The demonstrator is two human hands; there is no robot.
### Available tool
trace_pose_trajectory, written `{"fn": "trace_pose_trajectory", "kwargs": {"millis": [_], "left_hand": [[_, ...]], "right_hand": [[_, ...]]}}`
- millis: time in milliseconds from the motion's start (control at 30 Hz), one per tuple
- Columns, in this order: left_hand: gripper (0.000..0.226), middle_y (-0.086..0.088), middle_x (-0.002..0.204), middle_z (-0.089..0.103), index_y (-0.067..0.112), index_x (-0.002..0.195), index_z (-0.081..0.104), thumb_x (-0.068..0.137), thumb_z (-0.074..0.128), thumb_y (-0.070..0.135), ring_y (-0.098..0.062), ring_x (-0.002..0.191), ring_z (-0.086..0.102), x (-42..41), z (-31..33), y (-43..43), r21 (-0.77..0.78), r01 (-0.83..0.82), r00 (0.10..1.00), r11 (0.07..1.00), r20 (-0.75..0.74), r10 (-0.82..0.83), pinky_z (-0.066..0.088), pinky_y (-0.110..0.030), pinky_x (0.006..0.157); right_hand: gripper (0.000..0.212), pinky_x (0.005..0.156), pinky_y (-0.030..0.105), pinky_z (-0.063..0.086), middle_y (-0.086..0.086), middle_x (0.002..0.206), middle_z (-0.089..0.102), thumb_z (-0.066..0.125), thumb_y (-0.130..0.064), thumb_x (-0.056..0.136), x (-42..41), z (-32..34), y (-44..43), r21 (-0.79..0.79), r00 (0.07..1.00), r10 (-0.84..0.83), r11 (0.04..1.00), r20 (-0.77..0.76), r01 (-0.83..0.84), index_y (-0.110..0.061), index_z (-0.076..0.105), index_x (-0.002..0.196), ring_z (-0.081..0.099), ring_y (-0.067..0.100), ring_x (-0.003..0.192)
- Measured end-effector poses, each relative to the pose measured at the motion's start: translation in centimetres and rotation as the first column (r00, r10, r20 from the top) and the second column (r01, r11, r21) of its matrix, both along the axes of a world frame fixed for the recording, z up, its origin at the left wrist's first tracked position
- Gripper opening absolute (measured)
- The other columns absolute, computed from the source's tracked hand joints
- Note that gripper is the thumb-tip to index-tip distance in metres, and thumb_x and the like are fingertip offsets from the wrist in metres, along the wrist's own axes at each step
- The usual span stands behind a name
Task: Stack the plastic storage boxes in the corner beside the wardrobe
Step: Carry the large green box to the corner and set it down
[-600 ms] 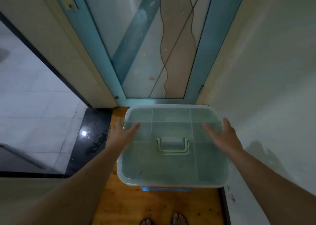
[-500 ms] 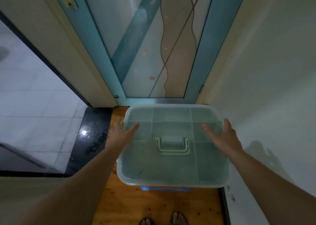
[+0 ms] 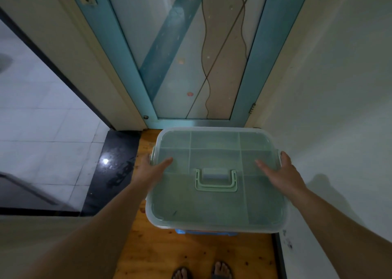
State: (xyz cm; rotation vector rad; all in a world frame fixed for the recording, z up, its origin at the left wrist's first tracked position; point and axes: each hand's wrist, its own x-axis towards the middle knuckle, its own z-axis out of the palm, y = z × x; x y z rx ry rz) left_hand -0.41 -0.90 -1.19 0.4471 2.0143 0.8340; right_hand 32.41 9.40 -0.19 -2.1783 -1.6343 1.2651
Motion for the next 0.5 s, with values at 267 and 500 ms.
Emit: {"fn": "trace_pose_trajectory", "kwargs": {"millis": [267, 500], "left_hand": [[0.065, -0.003, 0.108, 0.063, 0.025, 0.124, 0.050, 0.071, 0.079, 0.047, -0.020, 0.090, 0.063, 0.2, 0.2, -0.6, 0.007, -0.039, 0.999, 0.999, 0.013, 0.039, 0.053, -0.037, 0.069], [0.062, -0.007, 0.112, 0.063, 0.020, 0.124, 0.051, 0.073, 0.079, 0.043, -0.025, 0.092, 0.064, 0.1, 1.6, -0.7, 0.048, -0.073, 0.997, 0.996, 0.024, 0.072, 0.056, -0.043, 0.076]], "right_hand": [[0.095, 0.092, 0.039, 0.043, 0.007, 0.136, 0.051, 0.066, -0.067, 0.070, 0.4, 0.4, -0.3, 0.025, 0.999, 0.004, 1.000, -0.052, -0.002, -0.022, 0.030, 0.145, 0.051, 0.030, 0.118], [0.088, 0.087, 0.038, 0.045, 0.002, 0.126, 0.055, 0.066, -0.069, 0.069, 0.0, 1.4, -0.1, 0.091, 0.997, -0.011, 0.996, -0.077, 0.018, -0.027, 0.037, 0.141, 0.055, 0.026, 0.107]]}}
